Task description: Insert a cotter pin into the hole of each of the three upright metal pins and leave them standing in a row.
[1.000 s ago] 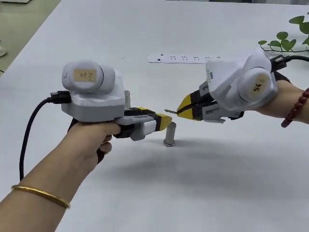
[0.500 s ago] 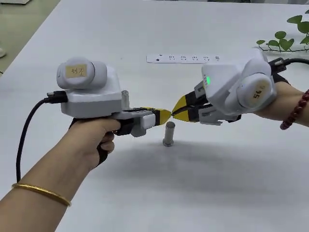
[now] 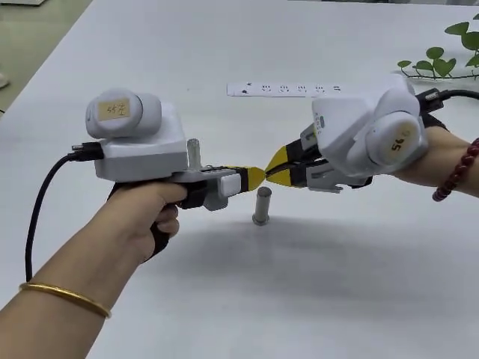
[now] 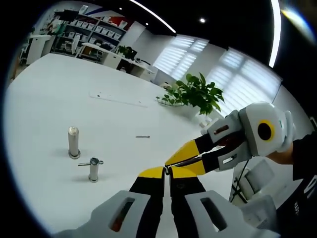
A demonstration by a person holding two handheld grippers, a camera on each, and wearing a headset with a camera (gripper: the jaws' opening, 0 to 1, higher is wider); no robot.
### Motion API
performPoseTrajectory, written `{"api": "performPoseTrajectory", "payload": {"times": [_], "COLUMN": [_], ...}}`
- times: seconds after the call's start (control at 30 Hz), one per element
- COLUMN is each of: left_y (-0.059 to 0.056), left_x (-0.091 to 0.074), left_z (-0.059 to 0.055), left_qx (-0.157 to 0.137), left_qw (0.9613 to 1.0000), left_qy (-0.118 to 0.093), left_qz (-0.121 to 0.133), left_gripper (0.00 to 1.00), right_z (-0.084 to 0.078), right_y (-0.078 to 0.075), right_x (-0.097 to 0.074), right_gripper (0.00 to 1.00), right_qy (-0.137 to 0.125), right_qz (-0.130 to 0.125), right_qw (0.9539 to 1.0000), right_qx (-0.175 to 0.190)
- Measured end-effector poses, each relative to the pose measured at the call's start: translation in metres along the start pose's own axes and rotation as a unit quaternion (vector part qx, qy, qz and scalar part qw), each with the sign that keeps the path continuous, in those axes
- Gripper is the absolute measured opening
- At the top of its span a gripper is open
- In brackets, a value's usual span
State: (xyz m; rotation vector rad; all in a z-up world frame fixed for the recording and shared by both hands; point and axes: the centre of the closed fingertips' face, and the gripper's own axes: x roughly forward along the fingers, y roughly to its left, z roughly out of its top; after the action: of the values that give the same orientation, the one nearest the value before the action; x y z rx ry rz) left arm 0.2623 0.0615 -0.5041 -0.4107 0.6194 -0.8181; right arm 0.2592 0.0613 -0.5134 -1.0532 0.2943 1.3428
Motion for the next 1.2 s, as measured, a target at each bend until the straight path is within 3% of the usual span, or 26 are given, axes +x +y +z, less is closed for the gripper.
{"api": "performPoseTrajectory", "payload": {"times": [0.33, 0.47, 0.6, 0.63, 0.77, 0.83, 1.0, 1.03, 1.07, 1.2], "left_y": [-0.001, -0.001, 0.002, 0.003, 0.003, 0.004, 0.007, 0.008, 0.009, 0.010], "left_x": [-0.002, -0.004, -0.005, -0.005, -0.007, -0.009, -0.015, -0.016, -0.017, -0.020], "left_z": [-0.001, -0.003, -0.010, -0.011, -0.016, -0.018, -0.025, -0.026, -0.027, -0.032], "left_qx": [0.045, 0.058, 0.095, 0.107, 0.135, 0.146, 0.176, 0.180, 0.179, 0.192], "left_qw": [0.9990, 0.9983, 0.9953, 0.9940, 0.9904, 0.9886, 0.9835, 0.9828, 0.9831, 0.9804], "left_qy": [-0.001, 0.004, 0.020, 0.021, 0.030, 0.034, 0.040, 0.041, 0.040, 0.042], "left_qz": [-0.001, -0.005, 0.004, 0.005, 0.002, 0.002, -0.006, -0.006, -0.008, -0.017], "left_gripper": [0.00, 0.00, 0.00, 0.00, 0.00, 0.00, 0.00, 0.00, 0.00, 0.00], "right_z": [0.003, 0.002, -0.002, -0.002, -0.007, -0.006, -0.006, -0.006, -0.005, -0.004], "right_y": [0.002, 0.002, 0.008, 0.009, 0.009, 0.010, 0.015, 0.017, 0.021, 0.029], "right_x": [0.001, 0.001, 0.003, 0.004, 0.004, 0.002, -0.001, -0.002, -0.002, -0.002], "right_gripper": [0.00, 0.00, 0.02, 0.03, 0.07, 0.07, 0.07, 0.07, 0.07, 0.09], "right_qy": [-0.008, -0.022, -0.028, -0.033, -0.054, -0.070, -0.091, -0.094, -0.100, -0.109], "right_qz": [-0.002, 0.000, 0.017, 0.019, 0.036, 0.041, 0.058, 0.062, 0.073, 0.088], "right_qw": [0.9996, 0.9973, 0.9928, 0.9910, 0.9762, 0.9658, 0.9529, 0.9509, 0.9461, 0.9367], "right_qx": [0.026, 0.070, 0.115, 0.129, 0.207, 0.247, 0.283, 0.288, 0.299, 0.321]}}
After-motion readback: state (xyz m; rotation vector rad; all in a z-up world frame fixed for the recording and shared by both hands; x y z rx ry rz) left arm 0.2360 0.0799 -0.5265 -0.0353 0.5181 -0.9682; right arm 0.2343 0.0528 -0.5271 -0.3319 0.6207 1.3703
